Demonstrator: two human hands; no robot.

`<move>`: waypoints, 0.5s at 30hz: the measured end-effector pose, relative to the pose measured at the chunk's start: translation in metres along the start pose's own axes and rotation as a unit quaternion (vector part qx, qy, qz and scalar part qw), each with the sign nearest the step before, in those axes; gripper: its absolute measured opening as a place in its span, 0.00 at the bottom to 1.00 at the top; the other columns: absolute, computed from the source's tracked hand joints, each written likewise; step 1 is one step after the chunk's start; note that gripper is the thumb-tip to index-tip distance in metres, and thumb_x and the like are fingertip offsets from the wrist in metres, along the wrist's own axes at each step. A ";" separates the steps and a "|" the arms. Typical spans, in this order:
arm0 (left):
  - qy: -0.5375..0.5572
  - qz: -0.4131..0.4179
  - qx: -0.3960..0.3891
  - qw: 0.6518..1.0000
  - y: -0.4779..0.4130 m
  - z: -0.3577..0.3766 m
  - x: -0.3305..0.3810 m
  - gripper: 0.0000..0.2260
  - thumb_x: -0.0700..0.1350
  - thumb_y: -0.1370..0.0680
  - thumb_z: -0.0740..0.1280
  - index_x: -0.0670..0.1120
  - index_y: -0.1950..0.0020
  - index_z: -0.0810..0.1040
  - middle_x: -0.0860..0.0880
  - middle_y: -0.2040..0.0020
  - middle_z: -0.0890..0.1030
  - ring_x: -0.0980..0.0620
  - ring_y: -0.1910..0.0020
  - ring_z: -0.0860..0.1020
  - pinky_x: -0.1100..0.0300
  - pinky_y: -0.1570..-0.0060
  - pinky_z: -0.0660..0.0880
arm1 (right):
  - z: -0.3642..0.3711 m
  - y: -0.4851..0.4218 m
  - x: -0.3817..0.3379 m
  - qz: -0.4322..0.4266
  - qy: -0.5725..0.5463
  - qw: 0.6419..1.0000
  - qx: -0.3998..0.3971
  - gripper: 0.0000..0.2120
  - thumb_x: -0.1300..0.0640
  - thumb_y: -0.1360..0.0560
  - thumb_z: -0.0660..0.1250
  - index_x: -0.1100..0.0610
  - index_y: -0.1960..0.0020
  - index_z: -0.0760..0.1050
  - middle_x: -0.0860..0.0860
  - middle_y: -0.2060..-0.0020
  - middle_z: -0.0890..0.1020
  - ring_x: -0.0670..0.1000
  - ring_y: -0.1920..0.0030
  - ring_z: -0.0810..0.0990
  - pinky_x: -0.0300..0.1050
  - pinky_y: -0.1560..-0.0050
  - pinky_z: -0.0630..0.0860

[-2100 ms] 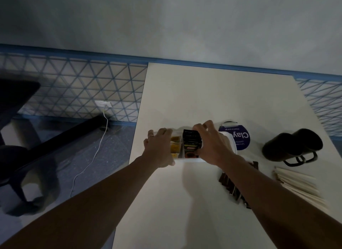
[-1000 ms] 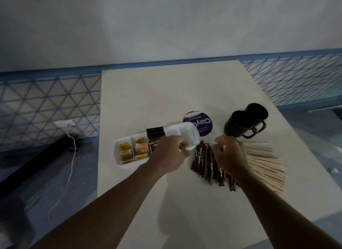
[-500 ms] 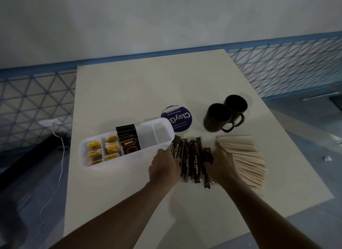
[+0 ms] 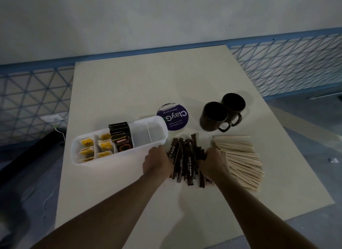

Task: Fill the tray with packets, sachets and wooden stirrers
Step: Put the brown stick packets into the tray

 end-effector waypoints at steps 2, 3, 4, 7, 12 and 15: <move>-0.025 0.003 -0.013 1.000 -0.002 0.001 0.001 0.09 0.43 0.25 0.67 0.45 0.45 0.77 0.47 0.50 0.80 0.46 0.51 0.79 0.53 0.52 0.78 | 0.000 -0.001 0.000 -0.008 -0.005 1.000 -0.007 0.05 0.61 0.23 0.69 0.57 0.54 0.73 0.50 0.63 0.77 0.44 0.68 0.78 0.33 0.74 0.71; -0.033 0.008 -0.015 0.999 -0.002 0.001 0.002 0.09 0.42 0.25 0.67 0.45 0.45 0.76 0.46 0.49 0.79 0.46 0.50 0.79 0.54 0.52 0.77 | 0.000 -0.001 0.000 -0.009 -0.011 1.000 -0.010 0.05 0.61 0.23 0.69 0.57 0.55 0.73 0.50 0.63 0.77 0.44 0.68 0.78 0.33 0.74 0.71; -0.038 0.014 -0.014 0.999 -0.003 0.001 0.003 0.10 0.42 0.25 0.67 0.45 0.44 0.76 0.46 0.48 0.79 0.45 0.49 0.78 0.53 0.52 0.76 | 0.001 -0.001 0.000 -0.008 -0.014 1.000 -0.011 0.05 0.61 0.23 0.68 0.56 0.55 0.72 0.50 0.63 0.77 0.44 0.67 0.78 0.33 0.73 0.71; -0.043 0.035 0.001 0.998 -0.001 0.003 0.008 0.13 0.42 0.24 0.68 0.45 0.40 0.73 0.46 0.43 0.76 0.43 0.44 0.77 0.52 0.47 0.75 | 0.006 -0.002 0.003 -0.006 -0.016 1.000 -0.016 0.03 0.61 0.22 0.67 0.58 0.53 0.73 0.50 0.63 0.77 0.44 0.67 0.76 0.31 0.76 0.68; -0.058 0.047 -0.013 0.997 0.002 0.009 0.012 0.14 0.40 0.24 0.68 0.44 0.39 0.72 0.45 0.42 0.74 0.44 0.45 0.76 0.55 0.51 0.72 | 0.014 -0.004 0.004 -0.039 0.008 0.999 -0.025 0.03 0.61 0.21 0.63 0.58 0.54 0.73 0.50 0.63 0.76 0.43 0.68 0.75 0.28 0.78 0.66; -0.063 0.043 -0.032 0.997 0.001 0.011 0.014 0.13 0.41 0.24 0.68 0.44 0.40 0.72 0.44 0.44 0.75 0.44 0.46 0.76 0.55 0.51 0.74 | 0.020 -0.007 0.007 -0.036 0.023 0.999 -0.010 0.03 0.58 0.22 0.64 0.57 0.50 0.75 0.54 0.52 0.79 0.46 0.56 0.78 0.24 0.66 0.60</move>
Point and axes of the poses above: each hand's wrist, its own y-axis away from the middle knuckle, its own z-axis out of the palm, x = y × z, the point moved 6 cm from there along -y, towards the middle knuckle
